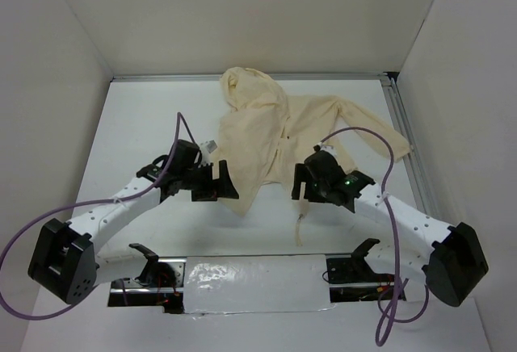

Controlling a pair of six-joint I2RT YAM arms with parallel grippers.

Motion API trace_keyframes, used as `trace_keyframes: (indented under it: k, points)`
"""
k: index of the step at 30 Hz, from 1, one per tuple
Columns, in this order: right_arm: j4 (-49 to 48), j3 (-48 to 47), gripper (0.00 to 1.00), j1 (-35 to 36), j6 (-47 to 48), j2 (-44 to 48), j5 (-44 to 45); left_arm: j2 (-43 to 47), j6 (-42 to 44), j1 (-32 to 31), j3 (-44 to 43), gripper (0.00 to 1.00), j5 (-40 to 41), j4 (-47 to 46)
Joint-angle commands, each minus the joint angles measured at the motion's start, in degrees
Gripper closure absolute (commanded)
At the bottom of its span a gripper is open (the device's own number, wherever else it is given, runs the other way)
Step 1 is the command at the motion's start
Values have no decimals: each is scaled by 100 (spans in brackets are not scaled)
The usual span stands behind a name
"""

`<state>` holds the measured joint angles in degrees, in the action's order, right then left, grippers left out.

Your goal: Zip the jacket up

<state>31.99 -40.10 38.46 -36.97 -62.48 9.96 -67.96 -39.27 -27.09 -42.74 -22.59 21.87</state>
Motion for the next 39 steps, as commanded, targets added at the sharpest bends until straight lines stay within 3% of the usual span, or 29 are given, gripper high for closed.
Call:
trace_keyframes:
  k: [1,6,13,19,20,21,25,26,27,29,30,35,39]
  points:
    - [299,46,12,-425,69,60,208,-50,147,-59,-85,1,-44,-104]
    - [1687,-464,13,-655,-785,-616,1228,-164,182,-86,-129,2,-52,-104]
    - [768,-376,10,-270,-120,-1143,641,-437,209,-191,-270,3,53,-60]
    - [441,-841,9,83,-12,-2012,675,-507,182,-253,-340,3,132,-42]
    - [275,-920,17,135,40,-2223,535,-490,209,-279,-349,3,80,-86]
    - [273,-921,18,136,41,-2225,534,-490,209,-297,-349,3,88,-86]
    - [-148,-1236,34,188,-55,-2742,577,-455,218,-323,-402,3,167,-7]
    - [-192,-1281,45,206,-65,-2778,569,-437,209,-332,-419,3,176,19]
    - [-271,-1307,50,206,-91,-2839,569,-437,200,-341,-419,3,193,28]
    - [-342,-1360,89,197,-117,-2849,578,-384,200,-341,-393,3,194,19]
    - [-386,-1387,100,162,-135,-2858,543,-367,191,-358,-384,3,176,-16]
    - [534,-1931,100,294,-126,-2586,533,-226,209,-358,-428,3,193,54]
    - [2525,-2466,98,477,-835,-1815,988,63,253,-358,-279,3,141,-121]
